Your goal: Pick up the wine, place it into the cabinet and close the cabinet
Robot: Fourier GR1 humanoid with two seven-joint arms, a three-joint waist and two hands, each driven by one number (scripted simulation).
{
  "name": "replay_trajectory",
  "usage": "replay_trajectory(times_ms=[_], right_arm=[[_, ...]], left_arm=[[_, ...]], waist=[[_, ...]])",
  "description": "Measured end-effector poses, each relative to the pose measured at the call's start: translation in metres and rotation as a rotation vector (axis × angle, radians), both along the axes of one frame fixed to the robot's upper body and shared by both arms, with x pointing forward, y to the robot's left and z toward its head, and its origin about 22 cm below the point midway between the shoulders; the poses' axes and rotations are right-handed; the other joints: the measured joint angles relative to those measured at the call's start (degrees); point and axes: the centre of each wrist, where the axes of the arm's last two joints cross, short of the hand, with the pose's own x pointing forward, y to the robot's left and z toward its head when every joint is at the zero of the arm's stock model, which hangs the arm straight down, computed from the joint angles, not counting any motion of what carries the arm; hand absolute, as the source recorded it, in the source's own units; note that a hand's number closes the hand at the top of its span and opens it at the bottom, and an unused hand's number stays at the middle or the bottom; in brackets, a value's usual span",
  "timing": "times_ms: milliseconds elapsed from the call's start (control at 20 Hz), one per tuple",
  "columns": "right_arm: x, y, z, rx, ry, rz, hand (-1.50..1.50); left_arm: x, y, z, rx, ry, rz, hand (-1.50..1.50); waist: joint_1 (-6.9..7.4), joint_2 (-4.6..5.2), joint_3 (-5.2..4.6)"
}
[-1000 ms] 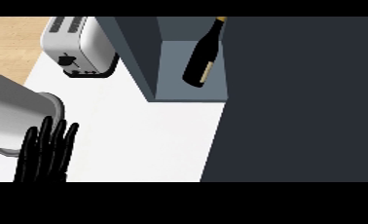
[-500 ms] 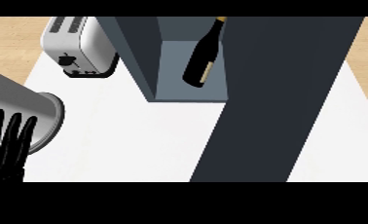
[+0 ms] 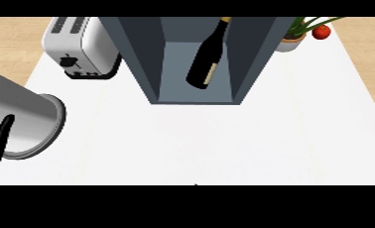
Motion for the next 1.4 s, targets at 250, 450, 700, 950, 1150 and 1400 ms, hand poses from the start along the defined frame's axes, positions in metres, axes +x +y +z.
replay_trajectory(times_ms=[250,450,700,950,1150,1400], right_arm=[[0.000,0.009,0.003,-0.023,-0.073,-0.036,1.50],[0.000,0.013,0.006,-0.045,-0.115,-0.067,1.50],[0.005,0.020,0.012,-0.061,-0.159,-0.057,1.50],[0.012,0.027,0.017,-0.057,-0.152,-0.021,1.50],[0.031,0.046,0.027,-0.028,-0.156,-0.009,1.50],[0.073,0.092,0.050,-0.007,-0.171,-0.028,1.50]], left_arm=[[0.008,0.008,0.006,-0.003,0.000,-0.016,-1.50],[0.014,0.010,0.012,-0.022,0.002,-0.028,-1.50],[0.021,0.006,0.017,-0.046,0.007,-0.050,-1.50],[0.023,0.001,0.017,-0.059,0.010,-0.063,-1.50],[0.029,0.001,0.017,-0.064,0.007,-0.069,-1.50],[0.033,-0.004,0.014,-0.071,0.010,-0.067,-1.50]], waist=[[0.24,0.08,-0.03],[0.16,0.12,-0.04],[0.76,0.36,-0.04],[1.43,0.54,-0.05],[1.90,0.78,-0.03],[2.40,0.91,0.08]])
